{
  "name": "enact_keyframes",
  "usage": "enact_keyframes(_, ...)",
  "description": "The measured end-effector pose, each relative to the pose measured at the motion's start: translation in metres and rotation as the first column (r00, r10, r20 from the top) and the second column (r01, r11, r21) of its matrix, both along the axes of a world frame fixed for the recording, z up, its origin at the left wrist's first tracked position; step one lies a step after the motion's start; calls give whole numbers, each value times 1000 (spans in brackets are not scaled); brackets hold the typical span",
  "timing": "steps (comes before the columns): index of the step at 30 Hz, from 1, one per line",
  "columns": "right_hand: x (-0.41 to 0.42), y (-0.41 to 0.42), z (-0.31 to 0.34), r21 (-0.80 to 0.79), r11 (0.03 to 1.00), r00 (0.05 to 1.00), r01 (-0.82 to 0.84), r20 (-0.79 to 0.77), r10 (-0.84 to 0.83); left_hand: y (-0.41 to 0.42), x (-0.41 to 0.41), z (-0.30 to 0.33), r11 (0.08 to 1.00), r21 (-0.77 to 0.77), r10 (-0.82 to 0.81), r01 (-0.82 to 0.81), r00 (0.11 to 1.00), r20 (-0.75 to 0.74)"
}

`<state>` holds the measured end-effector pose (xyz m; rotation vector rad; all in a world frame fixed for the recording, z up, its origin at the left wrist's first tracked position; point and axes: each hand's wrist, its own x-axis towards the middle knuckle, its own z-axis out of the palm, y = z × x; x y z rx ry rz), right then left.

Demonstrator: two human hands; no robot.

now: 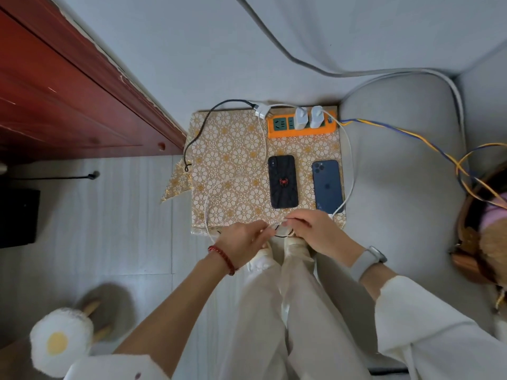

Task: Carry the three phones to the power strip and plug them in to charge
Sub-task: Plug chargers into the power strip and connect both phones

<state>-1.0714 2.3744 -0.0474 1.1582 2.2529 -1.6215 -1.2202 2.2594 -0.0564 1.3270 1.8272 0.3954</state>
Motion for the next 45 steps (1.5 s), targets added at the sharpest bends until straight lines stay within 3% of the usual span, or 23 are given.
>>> enact_keyframes(1, 3, 3, 0, -13, 999, 1000, 31, 2, -30, -1, -1, -2, 999, 14, 43, -43, 999, -9)
enact_keyframes(3, 15, 10, 0, -75, 995, 997, 73, 22, -71, -3, -9, -5, 956, 81, 288, -280, 952, -103)
enact_keyframes(6, 38, 20, -3, -70, 992, 990, 103, 106, -96, -8, -30, -9, 706, 93, 708, -702, 693, -136)
enact_keyframes(8, 50, 25, -5, -14, 994, 981, 109, 166, -105, -10, -42, -13, 602, 38, 792, -798, 591, -153)
enact_keyframes(10, 51, 26, -4, -3, 995, 981, 102, 164, -100, -11, -44, -13, 698, 47, 708, -715, 678, -200)
enact_keyframes(13, 34, 18, -1, -38, 998, 993, 42, 116, -37, -5, -26, -11, 948, 103, 317, -302, 928, -197)
enact_keyframes(15, 20, 11, -1, -70, 997, 997, 30, 80, -25, 3, -8, -9, 999, 28, 39, -35, 986, -164)
enact_keyframes(17, 11, 9, 1, -64, 998, 999, 23, 49, -20, 10, 3, -10, 995, -54, -86, 82, 994, -70)
enact_keyframes(20, 11, 12, 0, -59, 998, 999, 9, 48, -6, 13, 4, -10, 1000, -24, -21, 21, 1000, 1)
enact_keyframes(22, 20, 16, -1, -39, 999, 995, -14, 94, 18, 10, 0, -11, 981, 50, 190, -187, 979, -74)
enact_keyframes(24, 34, 20, -4, -19, 1000, 990, 16, 140, -13, 4, -13, -14, 869, 77, 495, -489, 860, -120)
enact_keyframes(26, 46, 24, -4, -9, 997, 985, 72, 160, -69, -3, -29, -19, 758, 58, 651, -650, 747, -131)
enact_keyframes(28, 47, 24, -4, -6, 996, 984, 91, 152, -89, -11, -38, -21, 830, 29, 556, -557, 820, -137)
enact_keyframes(31, 30, 17, -3, -31, 999, 993, 34, 115, -30, -9, -25, -20, 977, 29, 211, -209, 966, -149)
enact_keyframes(34, 9, 9, -3, -31, 998, 995, -56, 79, 58, 6, 0, -16, 1000, 8, -15, 16, 993, -113)
enact_keyframes(37, 2, 9, -3, -14, 999, 998, -34, 51, 35, 18, 6, -9, 1000, -5, -12, 12, 1000, -12)
enact_keyframes(39, 9, 17, -6, 14, 1000, 994, 15, 106, -16, 19, 1, -7, 996, 25, 85, -85, 996, -4)
enact_keyframes(42, 31, 27, -13, 245, 961, 957, 129, 222, -185, 9, -15, -6, 946, 162, 291, -283, 956, -33)
enact_keyframes(45, 44, 33, -13, 452, 856, 866, 252, 289, -408, -3, -28, -7, 938, 228, 288, -259, 952, -104)
